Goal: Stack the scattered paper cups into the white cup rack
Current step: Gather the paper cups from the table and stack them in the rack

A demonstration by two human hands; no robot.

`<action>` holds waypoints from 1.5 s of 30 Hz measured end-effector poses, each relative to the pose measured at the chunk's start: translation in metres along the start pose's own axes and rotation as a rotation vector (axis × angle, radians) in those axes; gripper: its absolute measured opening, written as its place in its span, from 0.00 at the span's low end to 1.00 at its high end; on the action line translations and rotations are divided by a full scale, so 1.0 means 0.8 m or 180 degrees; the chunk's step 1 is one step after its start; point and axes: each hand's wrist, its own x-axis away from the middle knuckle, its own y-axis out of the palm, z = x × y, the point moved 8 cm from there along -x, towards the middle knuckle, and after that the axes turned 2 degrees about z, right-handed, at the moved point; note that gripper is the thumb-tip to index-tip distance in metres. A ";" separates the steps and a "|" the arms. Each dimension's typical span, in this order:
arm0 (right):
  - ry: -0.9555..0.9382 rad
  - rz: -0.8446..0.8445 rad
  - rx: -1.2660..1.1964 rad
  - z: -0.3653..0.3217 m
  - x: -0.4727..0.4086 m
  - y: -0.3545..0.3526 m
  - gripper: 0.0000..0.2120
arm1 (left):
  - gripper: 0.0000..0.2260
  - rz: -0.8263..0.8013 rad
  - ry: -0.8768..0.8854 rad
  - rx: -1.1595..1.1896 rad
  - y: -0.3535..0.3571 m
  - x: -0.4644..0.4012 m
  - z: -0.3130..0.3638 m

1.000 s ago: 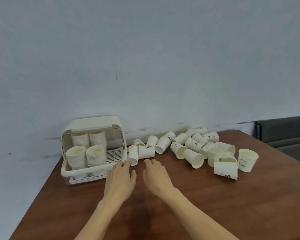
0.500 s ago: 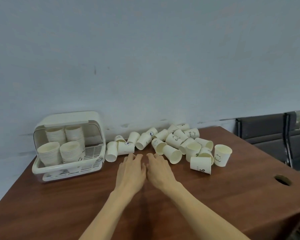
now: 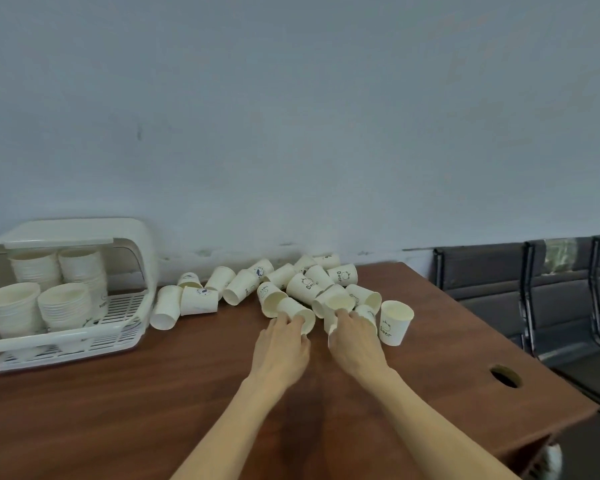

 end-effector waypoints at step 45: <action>0.0572 0.0287 0.0469 0.130 -0.015 -0.044 0.03 | 0.15 -0.0387 0.0800 -0.1270 0.048 -0.019 0.119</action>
